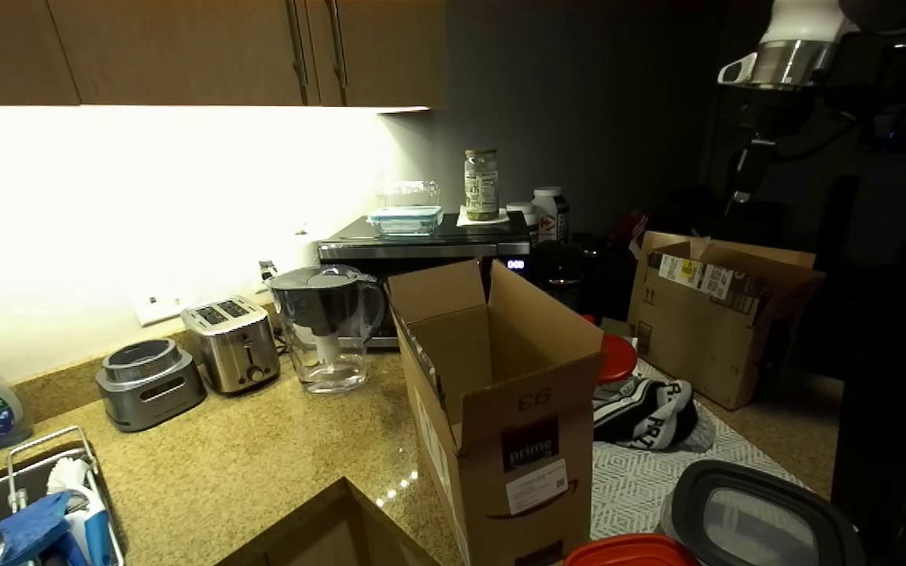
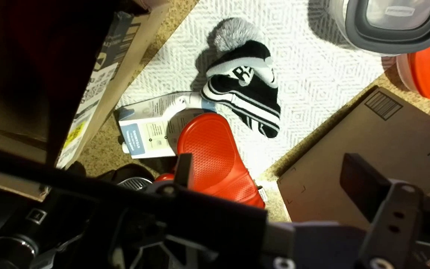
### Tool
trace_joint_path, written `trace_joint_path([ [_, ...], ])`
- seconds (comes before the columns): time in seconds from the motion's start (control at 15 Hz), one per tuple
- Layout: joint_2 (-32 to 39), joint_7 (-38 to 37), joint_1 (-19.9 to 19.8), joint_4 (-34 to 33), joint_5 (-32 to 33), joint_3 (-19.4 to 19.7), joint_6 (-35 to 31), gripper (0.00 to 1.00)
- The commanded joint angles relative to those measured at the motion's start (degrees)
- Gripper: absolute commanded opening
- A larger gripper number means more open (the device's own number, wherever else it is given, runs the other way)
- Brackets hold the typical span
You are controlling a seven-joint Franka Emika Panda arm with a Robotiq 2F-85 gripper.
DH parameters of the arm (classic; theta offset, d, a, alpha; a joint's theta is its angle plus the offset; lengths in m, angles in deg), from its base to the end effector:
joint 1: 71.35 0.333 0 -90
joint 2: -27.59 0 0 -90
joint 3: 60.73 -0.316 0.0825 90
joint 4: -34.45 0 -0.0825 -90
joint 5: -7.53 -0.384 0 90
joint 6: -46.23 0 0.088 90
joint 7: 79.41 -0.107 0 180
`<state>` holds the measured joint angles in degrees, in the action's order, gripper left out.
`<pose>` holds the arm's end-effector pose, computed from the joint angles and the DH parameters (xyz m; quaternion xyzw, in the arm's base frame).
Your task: Put the head sock in the right box
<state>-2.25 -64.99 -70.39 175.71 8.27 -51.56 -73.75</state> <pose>0.4011 -0.0625 0.4892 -0.9948 -0.0644 -0.0769 0.0198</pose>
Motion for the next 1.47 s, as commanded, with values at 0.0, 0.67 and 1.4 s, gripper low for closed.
trace_joint_path([
  [0.0,4.80,-4.02,-1.30,-2.05,-0.10,-2.35,-0.15,1.00],
  [0.67,11.61,-20.47,-4.16,-1.28,4.55,-7.49,-3.65,1.00],
  [1.4,17.32,-25.53,-4.13,-0.14,6.99,-8.22,-4.40,1.00],
])
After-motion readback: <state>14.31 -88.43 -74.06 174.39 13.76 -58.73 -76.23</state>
